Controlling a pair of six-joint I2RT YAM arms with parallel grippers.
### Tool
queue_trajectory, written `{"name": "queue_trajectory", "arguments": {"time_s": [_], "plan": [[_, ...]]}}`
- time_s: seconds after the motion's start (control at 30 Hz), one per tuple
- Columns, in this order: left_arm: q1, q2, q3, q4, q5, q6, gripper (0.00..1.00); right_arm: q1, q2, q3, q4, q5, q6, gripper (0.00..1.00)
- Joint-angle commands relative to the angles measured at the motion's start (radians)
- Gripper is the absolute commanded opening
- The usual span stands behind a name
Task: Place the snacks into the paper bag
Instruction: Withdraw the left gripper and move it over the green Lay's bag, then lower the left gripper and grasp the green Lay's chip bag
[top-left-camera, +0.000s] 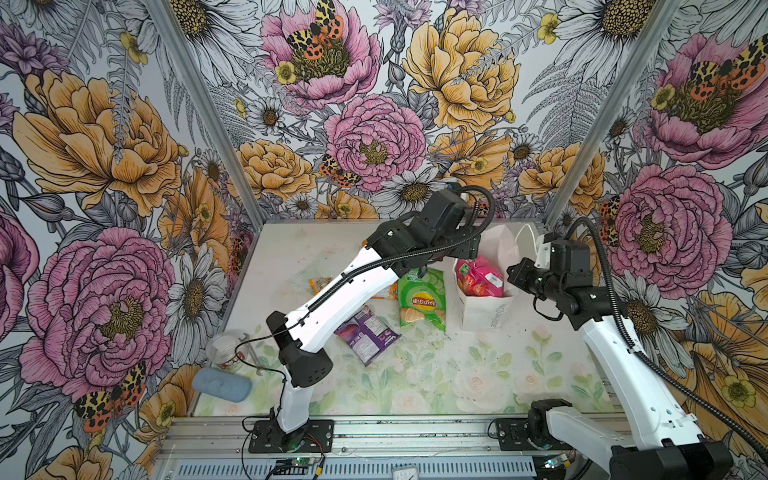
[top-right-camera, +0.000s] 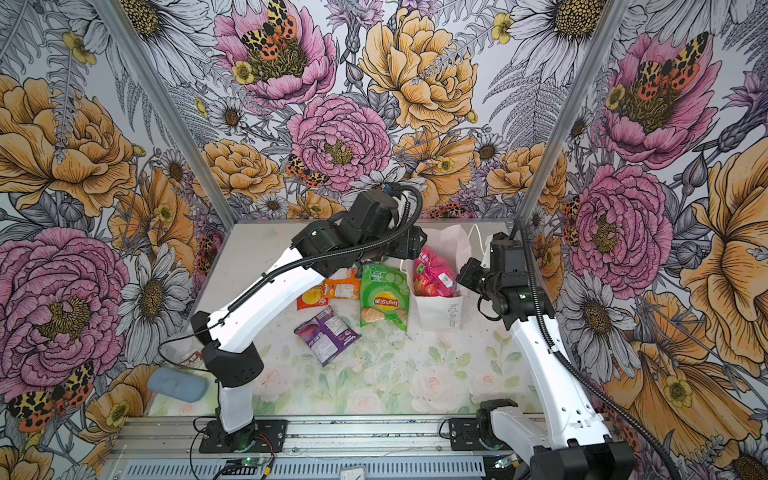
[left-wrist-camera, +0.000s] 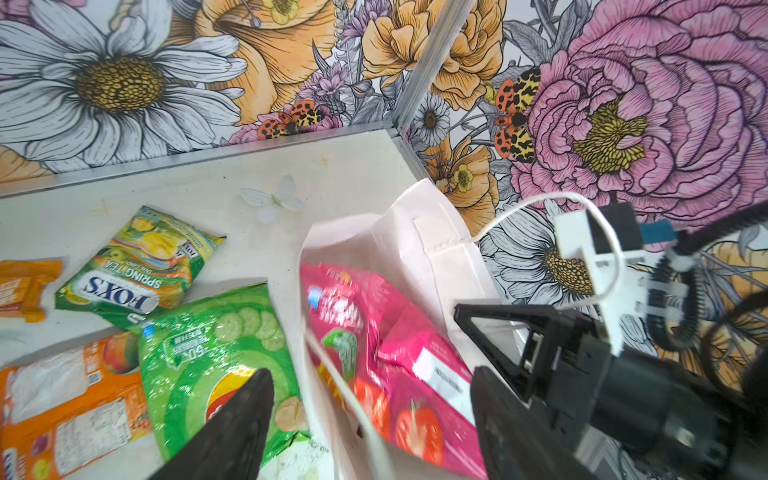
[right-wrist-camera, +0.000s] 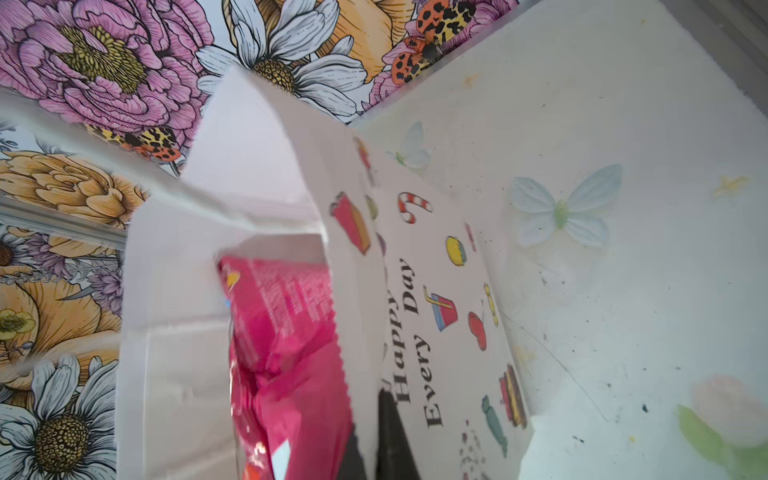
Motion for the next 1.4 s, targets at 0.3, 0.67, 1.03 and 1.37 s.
{"name": "queue_trajectory", "arguments": {"time_s": [0.3, 0.67, 1.03, 1.37], "plan": [[0.226, -0.476, -0.624, 0.246, 0.040, -0.147, 0.84, 0.010, 0.011, 0.060, -0.001, 0.055, -0.071, 0.00], [0.328, -0.248, -0.887, 0.315, 0.174, -0.207, 0.92, 0.040, 0.029, 0.125, -0.055, 0.065, -0.128, 0.00], [0.325, -0.024, -0.893, 0.441, 0.251, -0.221, 0.92, 0.062, 0.026, 0.106, -0.062, 0.052, -0.138, 0.00], [0.300, 0.117, -0.841, 0.474, 0.288, -0.227, 0.74, 0.084, 0.035, 0.095, -0.060, 0.059, -0.134, 0.00]]}}
